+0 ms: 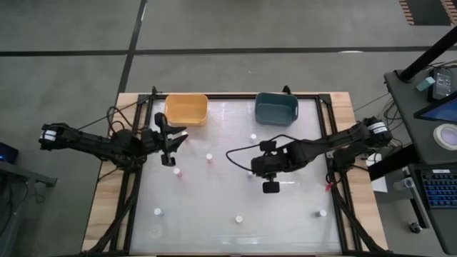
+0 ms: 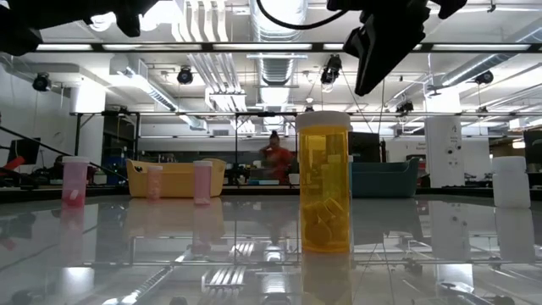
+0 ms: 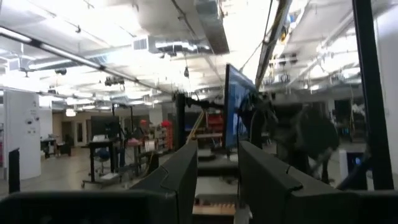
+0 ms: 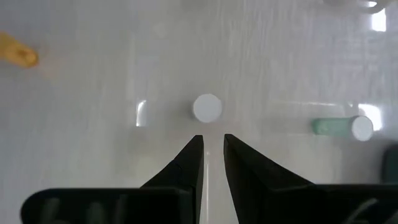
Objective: Pick and place medicine bottles into bin by pill shape (circle, oval)
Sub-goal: Put the top blue capsule bottle into the blue bin
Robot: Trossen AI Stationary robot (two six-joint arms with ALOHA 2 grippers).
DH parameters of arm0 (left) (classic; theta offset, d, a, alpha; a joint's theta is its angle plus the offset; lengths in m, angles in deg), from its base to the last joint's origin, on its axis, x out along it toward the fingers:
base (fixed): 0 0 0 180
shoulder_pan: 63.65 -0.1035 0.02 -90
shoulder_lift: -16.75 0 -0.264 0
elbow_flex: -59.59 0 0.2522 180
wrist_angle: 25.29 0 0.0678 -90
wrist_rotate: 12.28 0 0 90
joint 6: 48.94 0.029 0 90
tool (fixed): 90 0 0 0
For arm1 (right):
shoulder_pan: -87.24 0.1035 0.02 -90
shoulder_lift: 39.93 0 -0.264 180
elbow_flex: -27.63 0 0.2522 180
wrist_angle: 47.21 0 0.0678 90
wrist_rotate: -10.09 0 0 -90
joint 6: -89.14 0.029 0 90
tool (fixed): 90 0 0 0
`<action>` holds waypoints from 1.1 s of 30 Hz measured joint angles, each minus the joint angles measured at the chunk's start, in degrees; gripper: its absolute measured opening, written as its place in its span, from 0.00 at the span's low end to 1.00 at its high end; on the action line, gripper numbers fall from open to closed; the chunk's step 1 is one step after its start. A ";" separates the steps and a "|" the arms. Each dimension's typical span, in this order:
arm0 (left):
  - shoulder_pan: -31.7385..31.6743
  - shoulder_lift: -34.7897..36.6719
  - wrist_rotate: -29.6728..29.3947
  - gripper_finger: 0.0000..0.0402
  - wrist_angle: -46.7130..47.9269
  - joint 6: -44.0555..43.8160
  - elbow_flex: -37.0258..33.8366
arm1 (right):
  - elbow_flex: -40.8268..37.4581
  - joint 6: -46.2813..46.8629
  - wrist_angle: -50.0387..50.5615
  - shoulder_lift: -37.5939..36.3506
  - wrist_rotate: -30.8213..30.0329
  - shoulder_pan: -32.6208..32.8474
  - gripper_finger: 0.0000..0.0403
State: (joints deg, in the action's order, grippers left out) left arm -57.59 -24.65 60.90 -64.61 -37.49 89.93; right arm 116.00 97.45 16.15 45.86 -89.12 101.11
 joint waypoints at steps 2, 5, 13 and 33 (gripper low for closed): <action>0.00 0.29 -0.01 0.26 -0.53 0.00 -0.02 | -0.04 0.12 -0.63 0.28 0.04 0.01 0.13; 0.02 0.26 0.00 0.26 -0.43 -0.03 -0.02 | -0.04 1.49 -2.25 0.60 0.05 0.00 0.14; 0.02 -0.11 0.00 0.26 -0.37 -0.07 -0.02 | -0.04 4.96 -4.12 2.11 0.02 0.00 0.29; 0.02 -0.64 0.00 0.26 -0.48 -0.05 -0.04 | -0.65 1.71 -9.53 5.16 -1.48 0.13 0.70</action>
State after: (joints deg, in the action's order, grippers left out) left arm -57.57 -25.29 60.90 -65.10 -37.54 89.89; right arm 115.35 99.15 6.62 51.02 -90.59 101.24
